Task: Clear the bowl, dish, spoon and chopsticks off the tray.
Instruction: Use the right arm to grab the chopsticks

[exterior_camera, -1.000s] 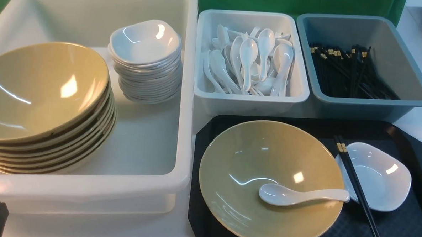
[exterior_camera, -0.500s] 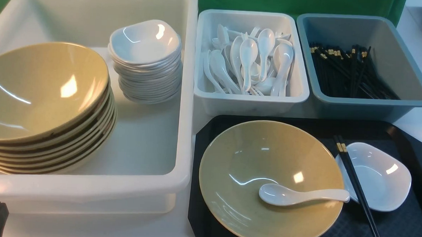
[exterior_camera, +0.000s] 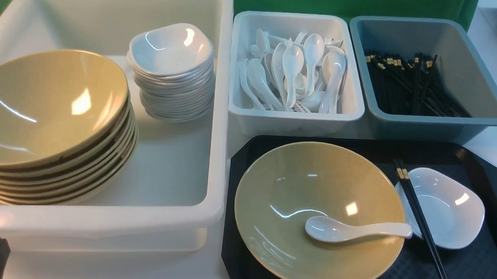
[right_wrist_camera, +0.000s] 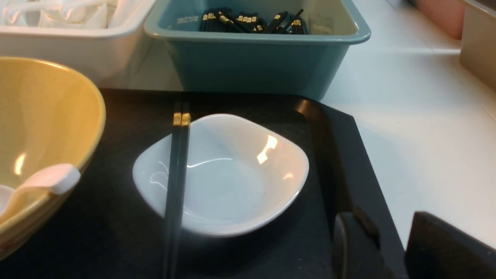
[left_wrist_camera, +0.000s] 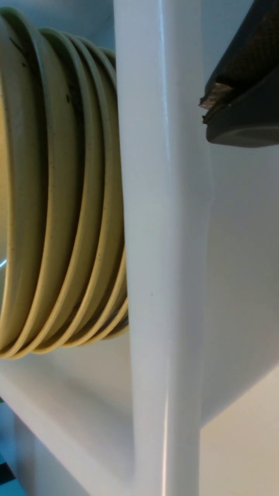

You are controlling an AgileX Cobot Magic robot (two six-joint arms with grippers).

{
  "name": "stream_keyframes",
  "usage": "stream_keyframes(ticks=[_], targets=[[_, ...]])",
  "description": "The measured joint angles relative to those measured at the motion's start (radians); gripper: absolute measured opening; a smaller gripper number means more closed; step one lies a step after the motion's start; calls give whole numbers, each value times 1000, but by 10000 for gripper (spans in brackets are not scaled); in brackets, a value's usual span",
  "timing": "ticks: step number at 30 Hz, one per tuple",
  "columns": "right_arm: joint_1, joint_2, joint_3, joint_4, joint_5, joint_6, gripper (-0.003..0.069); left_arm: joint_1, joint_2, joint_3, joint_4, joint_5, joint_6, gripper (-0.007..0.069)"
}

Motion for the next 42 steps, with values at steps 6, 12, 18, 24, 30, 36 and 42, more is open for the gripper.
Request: stream_keyframes(ticks=[6, 12, 18, 24, 30, 36, 42], targets=[[0, 0, 0, -1, 0, 3, 238, 0, 0, 0, 0, 0, 0, -11], [0, 0, 0, -1, 0, 5, 238, 0, 0, 0, 0, 0, 0, -11], [0, 0, 0, -1, -1, 6, 238, 0, 0, 0, 6, 0, 1, -11], [0, 0, 0, -1, -3, 6, 238, 0, 0, 0, 27, -2, 2, -11], [0, 0, 0, -1, -3, 6, 238, 0, 0, 0, 13, -2, 1, -11], [0, 0, 0, 7, -7, 80, 238, 0, 0, 0, -102, -38, -52, -11], [0, 0, 0, 241, -10, 562, 238, 0, 0, 0, -505, -85, -300, -11]])
